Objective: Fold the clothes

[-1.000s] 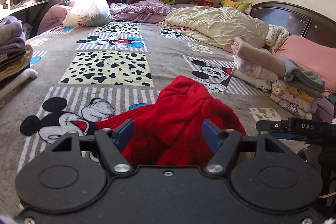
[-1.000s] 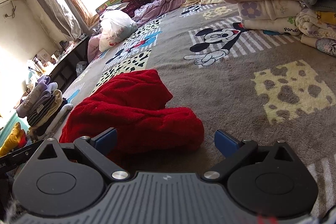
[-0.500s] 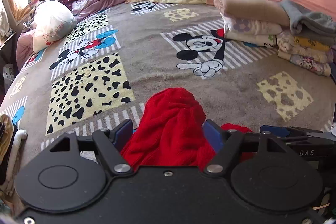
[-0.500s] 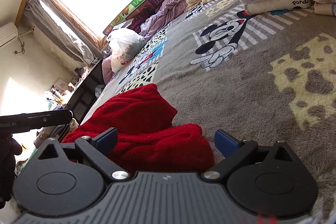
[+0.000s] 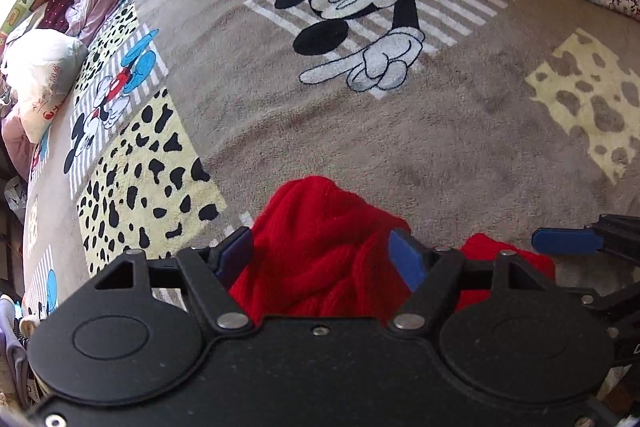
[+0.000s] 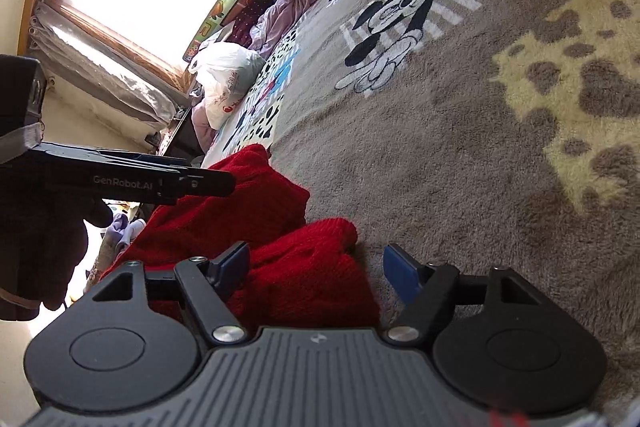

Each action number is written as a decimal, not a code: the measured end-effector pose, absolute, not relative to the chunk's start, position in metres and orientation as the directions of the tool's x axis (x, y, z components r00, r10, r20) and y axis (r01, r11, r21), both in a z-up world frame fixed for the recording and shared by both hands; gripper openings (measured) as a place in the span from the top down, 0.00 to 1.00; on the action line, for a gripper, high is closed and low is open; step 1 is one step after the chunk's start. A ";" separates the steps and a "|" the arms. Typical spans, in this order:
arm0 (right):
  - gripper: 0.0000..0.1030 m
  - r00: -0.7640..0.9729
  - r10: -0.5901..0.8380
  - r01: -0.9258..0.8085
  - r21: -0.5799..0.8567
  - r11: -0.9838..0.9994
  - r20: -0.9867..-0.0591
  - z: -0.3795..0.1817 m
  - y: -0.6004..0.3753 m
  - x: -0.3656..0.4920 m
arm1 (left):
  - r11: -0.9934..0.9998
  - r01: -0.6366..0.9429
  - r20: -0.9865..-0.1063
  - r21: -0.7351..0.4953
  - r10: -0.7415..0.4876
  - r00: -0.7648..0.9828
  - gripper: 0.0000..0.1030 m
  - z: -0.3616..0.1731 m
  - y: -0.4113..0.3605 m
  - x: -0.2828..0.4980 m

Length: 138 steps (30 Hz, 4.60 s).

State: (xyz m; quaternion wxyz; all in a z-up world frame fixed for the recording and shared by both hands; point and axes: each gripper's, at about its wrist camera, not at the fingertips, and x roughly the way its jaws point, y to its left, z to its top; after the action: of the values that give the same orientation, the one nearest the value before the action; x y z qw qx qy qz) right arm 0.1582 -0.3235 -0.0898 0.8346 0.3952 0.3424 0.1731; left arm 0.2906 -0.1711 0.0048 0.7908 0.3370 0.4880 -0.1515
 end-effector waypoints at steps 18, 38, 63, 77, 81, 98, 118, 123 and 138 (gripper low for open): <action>0.81 0.730 0.591 -0.251 0.671 0.698 -0.342 -0.037 -0.298 0.165 | 0.919 0.381 -0.757 0.102 -0.177 0.629 0.87 0.112 -0.079 0.280; 0.86 0.827 0.445 -0.471 0.009 0.882 -0.343 0.096 -0.242 0.132 | 0.942 0.199 -0.612 -0.271 -0.329 0.719 0.85 0.031 0.056 0.116; 0.33 0.664 0.411 -0.022 0.533 0.846 -0.625 -0.070 -0.294 0.119 | 0.893 -0.153 -0.676 -0.423 -0.198 0.710 0.88 -0.047 0.105 0.125; 0.35 0.683 0.323 -0.090 0.363 0.927 -0.655 -0.050 -0.271 0.107 | 0.800 -0.387 -0.595 -0.458 0.047 0.802 0.84 -0.031 0.154 0.056; 0.35 0.706 0.364 -0.109 0.415 0.903 -0.607 -0.034 -0.274 0.125 | 0.850 -0.276 -0.574 -0.449 -0.038 0.818 0.80 -0.019 0.136 0.083; 0.36 0.621 0.440 -0.192 0.419 0.888 -0.649 -0.023 -0.233 0.303 | 0.953 -0.082 -0.736 -0.293 -0.169 0.655 0.49 -0.026 0.105 0.271; 0.55 0.665 0.386 -0.207 0.339 0.918 -0.639 -0.046 -0.231 0.361 | 0.950 -0.128 -0.731 -0.284 -0.128 0.671 0.53 -0.041 0.128 0.330; 0.49 0.696 0.383 -0.163 0.386 0.908 -0.607 -0.042 -0.268 0.324 | 0.945 -0.089 -0.669 -0.315 -0.154 0.727 0.50 -0.014 0.124 0.282; 0.44 0.831 0.179 0.296 0.691 0.660 -0.527 -0.103 -0.384 0.199 | 0.886 0.034 -0.530 -0.463 -0.308 0.790 0.45 -0.023 0.091 0.140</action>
State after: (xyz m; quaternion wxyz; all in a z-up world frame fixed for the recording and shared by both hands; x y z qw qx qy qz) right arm 0.1990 -0.3839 -0.1026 0.8641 0.4110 0.2886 -0.0338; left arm 0.1400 0.0908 -0.0232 0.9202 -0.2203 0.3100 -0.0929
